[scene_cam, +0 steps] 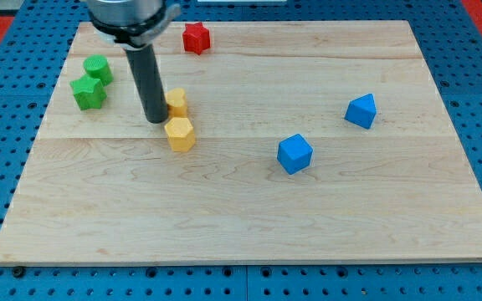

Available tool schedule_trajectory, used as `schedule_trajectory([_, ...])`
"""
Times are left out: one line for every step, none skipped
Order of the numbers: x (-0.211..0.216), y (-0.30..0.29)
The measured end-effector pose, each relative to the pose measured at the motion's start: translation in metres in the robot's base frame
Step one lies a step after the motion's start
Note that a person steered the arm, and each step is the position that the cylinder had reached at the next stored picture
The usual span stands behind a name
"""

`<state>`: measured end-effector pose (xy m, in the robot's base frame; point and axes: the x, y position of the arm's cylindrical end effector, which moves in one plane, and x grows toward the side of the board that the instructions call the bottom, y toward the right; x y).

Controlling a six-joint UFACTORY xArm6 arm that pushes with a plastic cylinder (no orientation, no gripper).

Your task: Place the yellow heart towards the right of the green star

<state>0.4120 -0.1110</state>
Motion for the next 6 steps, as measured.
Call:
schedule_trajectory([-0.005,0.03])
schedule_trajectory([-0.019,0.059])
schedule_trajectory([-0.031,0.086])
schedule_trajectory([-0.034,0.117])
schedule_trajectory([-0.063,0.103])
schedule_trajectory([-0.07,0.062])
